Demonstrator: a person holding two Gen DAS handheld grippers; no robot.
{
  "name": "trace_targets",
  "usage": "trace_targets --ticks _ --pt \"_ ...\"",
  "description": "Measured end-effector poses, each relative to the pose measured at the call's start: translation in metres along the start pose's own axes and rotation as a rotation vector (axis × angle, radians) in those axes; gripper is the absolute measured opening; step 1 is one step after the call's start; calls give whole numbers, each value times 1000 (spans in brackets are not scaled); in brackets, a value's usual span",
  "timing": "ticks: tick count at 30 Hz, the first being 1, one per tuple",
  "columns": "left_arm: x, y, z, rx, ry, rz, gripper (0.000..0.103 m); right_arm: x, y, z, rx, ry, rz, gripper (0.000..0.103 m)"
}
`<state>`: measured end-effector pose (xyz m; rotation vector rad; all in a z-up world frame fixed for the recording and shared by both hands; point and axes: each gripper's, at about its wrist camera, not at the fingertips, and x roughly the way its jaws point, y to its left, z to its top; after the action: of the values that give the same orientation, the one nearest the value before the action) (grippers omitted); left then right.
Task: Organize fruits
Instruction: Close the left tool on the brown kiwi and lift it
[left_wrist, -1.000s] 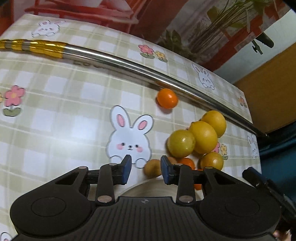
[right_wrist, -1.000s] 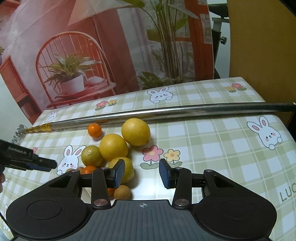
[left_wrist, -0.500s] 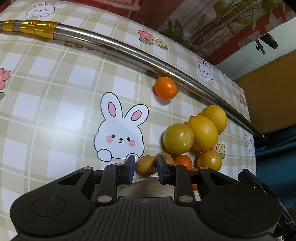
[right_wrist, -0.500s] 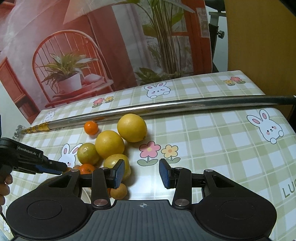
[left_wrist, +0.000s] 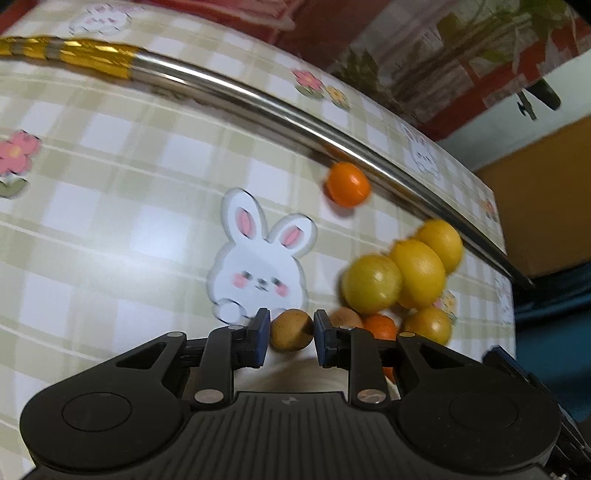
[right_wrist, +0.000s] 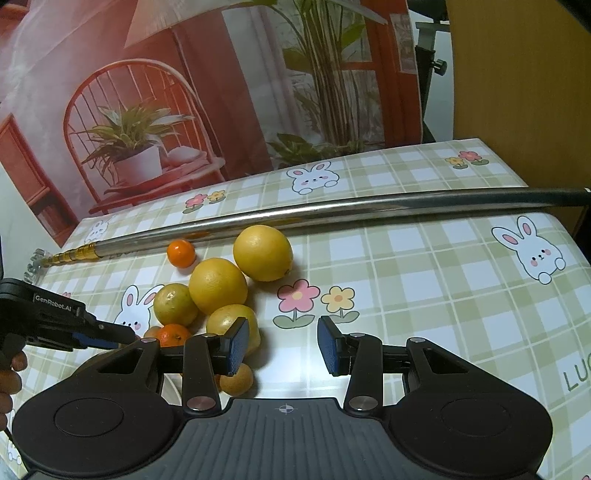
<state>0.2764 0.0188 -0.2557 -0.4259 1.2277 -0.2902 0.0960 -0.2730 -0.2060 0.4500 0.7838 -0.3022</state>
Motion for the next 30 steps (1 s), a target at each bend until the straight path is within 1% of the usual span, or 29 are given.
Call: trace_targets --ticks 5,7,10,14,21,30 --pt "-13 20 8 -50 -54 43 27 1 0 0 2 5 0 39" --pt "-16 27 9 -66 -63 39 27 1 -1 -1 5 7 -2 39" --pt "-16 31 11 -82 -53 19 27 2 -1 -1 6 9 -1 39" --pt "-13 27 9 -62 -54 32 27 2 0 -1 5 8 0 39" --pt "-4 20 5 -32 -28 37 28 2 0 0 6 11 0 39" --pt "-4 8 -1 43 -37 74 28 3 -2 -2 10 17 0 39"
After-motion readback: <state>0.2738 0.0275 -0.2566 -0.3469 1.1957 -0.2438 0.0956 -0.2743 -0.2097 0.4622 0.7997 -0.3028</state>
